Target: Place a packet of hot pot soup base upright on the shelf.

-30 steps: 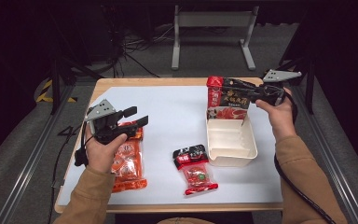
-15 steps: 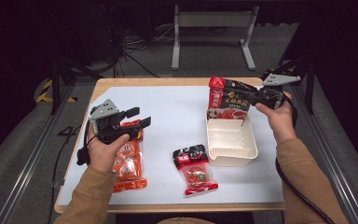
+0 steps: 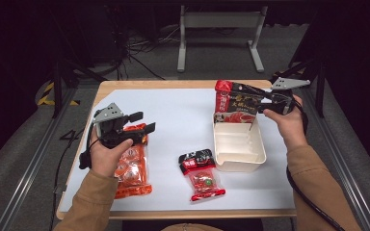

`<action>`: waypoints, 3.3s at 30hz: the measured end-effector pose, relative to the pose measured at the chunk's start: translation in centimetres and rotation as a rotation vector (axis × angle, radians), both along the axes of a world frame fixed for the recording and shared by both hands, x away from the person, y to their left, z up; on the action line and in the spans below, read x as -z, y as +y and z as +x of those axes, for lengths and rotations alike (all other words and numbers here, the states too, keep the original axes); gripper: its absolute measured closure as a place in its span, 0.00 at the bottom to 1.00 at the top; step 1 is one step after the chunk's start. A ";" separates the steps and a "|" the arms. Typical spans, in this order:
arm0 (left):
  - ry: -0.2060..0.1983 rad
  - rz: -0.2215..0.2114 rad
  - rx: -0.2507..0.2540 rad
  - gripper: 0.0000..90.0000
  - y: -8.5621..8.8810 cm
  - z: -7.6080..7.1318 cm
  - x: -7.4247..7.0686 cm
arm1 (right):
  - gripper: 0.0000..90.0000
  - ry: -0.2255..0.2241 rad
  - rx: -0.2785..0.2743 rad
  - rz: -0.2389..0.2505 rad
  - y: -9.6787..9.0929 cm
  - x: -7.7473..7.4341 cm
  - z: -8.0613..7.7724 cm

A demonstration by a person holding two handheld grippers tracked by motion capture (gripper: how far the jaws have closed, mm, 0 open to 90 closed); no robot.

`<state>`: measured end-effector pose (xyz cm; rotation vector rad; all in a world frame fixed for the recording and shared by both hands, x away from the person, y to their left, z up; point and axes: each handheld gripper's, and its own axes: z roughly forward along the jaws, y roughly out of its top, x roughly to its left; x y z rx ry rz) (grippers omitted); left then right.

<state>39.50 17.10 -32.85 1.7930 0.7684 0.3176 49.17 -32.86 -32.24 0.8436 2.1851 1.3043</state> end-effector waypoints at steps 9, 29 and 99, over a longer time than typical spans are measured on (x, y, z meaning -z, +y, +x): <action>-0.043 0.031 -0.005 0.35 1.1 -0.3 -0.2 | 0.42 0.012 0.064 0.025 -1.7 -0.9 -2.2; -0.054 0.064 -0.049 0.33 3.7 -0.4 -0.6 | 0.38 0.018 0.134 0.125 -5.3 0.1 -8.7; 0.236 0.184 -0.383 0.31 15.2 5.8 11.0 | 0.31 0.124 0.084 0.035 -3.5 3.0 -7.8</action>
